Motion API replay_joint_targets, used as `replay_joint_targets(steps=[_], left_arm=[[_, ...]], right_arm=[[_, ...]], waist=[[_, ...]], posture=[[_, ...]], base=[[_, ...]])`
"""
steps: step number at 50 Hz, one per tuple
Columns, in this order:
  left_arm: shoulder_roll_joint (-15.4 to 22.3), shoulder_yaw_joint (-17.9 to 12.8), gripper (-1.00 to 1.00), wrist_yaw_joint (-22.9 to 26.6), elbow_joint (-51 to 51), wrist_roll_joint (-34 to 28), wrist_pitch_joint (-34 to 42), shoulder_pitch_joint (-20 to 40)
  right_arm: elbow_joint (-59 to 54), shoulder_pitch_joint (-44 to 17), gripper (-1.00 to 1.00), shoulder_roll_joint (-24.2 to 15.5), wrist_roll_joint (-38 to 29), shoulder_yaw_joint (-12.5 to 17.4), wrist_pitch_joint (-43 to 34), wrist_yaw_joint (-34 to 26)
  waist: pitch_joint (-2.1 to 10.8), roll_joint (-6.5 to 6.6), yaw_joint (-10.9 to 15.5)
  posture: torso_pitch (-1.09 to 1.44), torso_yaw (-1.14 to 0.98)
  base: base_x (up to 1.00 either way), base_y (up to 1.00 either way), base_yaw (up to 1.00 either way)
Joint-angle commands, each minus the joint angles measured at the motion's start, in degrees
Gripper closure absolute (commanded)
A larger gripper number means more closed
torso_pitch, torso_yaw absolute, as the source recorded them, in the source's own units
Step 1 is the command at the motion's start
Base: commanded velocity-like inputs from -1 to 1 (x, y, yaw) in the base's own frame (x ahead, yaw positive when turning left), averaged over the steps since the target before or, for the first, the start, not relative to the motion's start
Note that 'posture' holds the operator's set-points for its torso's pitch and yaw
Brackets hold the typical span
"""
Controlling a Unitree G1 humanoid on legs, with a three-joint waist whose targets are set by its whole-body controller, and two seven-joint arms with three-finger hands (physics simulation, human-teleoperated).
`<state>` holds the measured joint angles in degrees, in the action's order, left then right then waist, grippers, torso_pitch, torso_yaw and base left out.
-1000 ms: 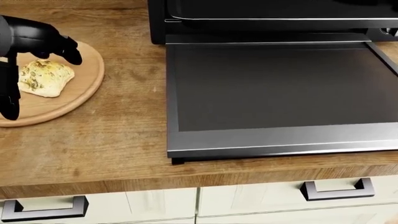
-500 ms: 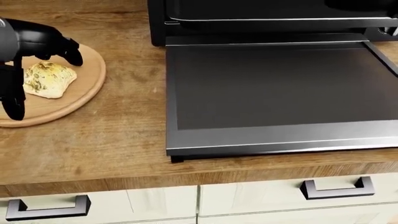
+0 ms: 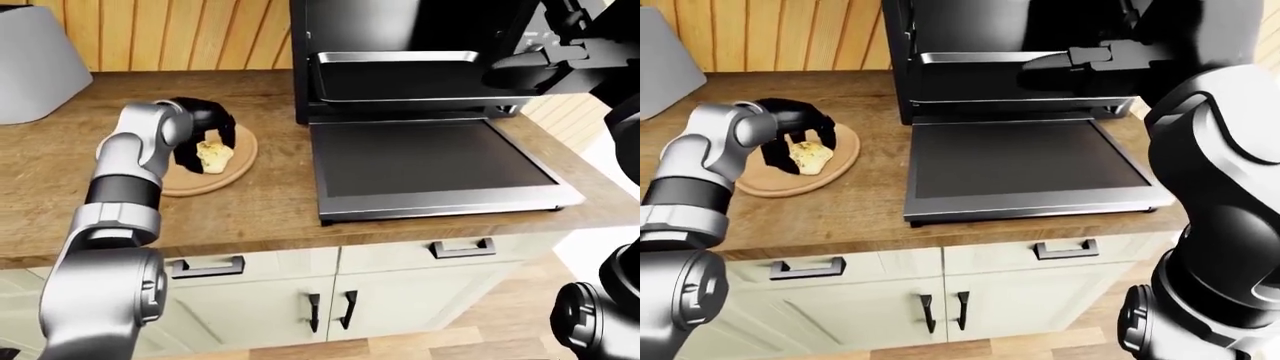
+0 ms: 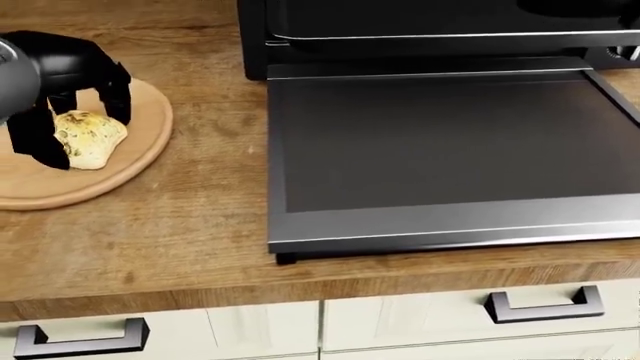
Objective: Place the scone on the tray of the toaster oven.
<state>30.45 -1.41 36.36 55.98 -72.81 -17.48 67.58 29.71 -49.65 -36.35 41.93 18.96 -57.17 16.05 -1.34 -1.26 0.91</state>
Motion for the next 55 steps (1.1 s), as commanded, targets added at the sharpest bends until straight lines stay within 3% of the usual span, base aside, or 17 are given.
replay_joint_targets(steps=[1,3,4,14,20,30,37,46,49,55], left_arm=[[-0.12,0.54,0.61,0.87,1.18,-0.56,-0.05,-0.28],[-0.15,0.64,0.66,0.35,1.81,-0.61,-0.05,-0.21],[-0.19,0.64,1.0,0.03,1.94,-0.57,-0.01,-0.1],[-0.23,0.81,1.0,-2.09,2.7,-0.53,0.08,-0.48],[0.39,0.46,0.98,-2.64,4.09,0.17,0.15,2.61],[3.88,-0.76,0.98,4.61,5.42,3.62,0.42,15.8],[4.93,-0.61,0.98,7.05,3.93,3.82,-1.14,20.08],[4.83,-2.02,0.98,11.91,4.63,7.68,2.21,27.14],[2.06,-3.72,0.98,15.16,1.91,11.72,8.21,27.98],[-3.49,-3.61,0.98,18.55,-5.72,17.81,17.54,28.18]], right_arm=[[0.71,-1.56,-1.0,-0.73,-0.41,0.81,1.59,0.18],[0.66,-1.45,-1.0,-0.71,-0.64,0.75,1.83,0.1],[0.55,-1.43,-1.0,-0.69,-0.78,0.73,1.98,0.03],[0.34,-1.89,-1.0,-0.97,-0.83,1.01,1.95,0.34],[-0.06,-2.06,-1.0,-1.12,-1.08,1.01,2.16,0.43],[-0.58,-2.35,-1.0,-1.91,-0.3,1.53,2.16,0.75],[-1.03,-2.41,-1.0,-2.26,-0.38,1.23,2.74,0.98],[-1.67,-2.77,-1.0,-2.97,-0.06,1.81,2.97,1.04],[-1.78,-2.77,-1.0,-3.04,-0.01,1.79,3.24,1.46],[-1.62,-2.87,-1.0,-3.52,0.72,2.07,3.0,1.91]], waist=[[0.78,-0.26,0.06],[0.92,-0.16,-0.01],[0.96,-0.13,-0.06],[1.21,0.15,-0.38],[1.18,0.2,-0.36],[0.1,-0.99,-0.17],[-0.54,-1.33,0.27],[-0.84,-1.68,0.56],[-0.98,-1.77,0.62],[-1.12,-2.04,0.85]], posture=[[0.0,0.0],[0.0,0.0],[0.0,0.0],[0.0,0.0],[0.0,0.0],[0.0,0.0],[0.0,0.0],[0.0,0.0],[0.0,0.0],[0.0,0.0]], base=[[0.0,0.0,0.0],[0.0,0.0,0.0],[0.0,0.0,0.0],[0.0,0.0,0.0],[0.0,0.0,0.0],[0.0,0.0,0.0],[0.0,0.0,0.0],[0.0,0.0,0.0],[0.0,0.0,0.0],[0.0,0.0,0.0]])
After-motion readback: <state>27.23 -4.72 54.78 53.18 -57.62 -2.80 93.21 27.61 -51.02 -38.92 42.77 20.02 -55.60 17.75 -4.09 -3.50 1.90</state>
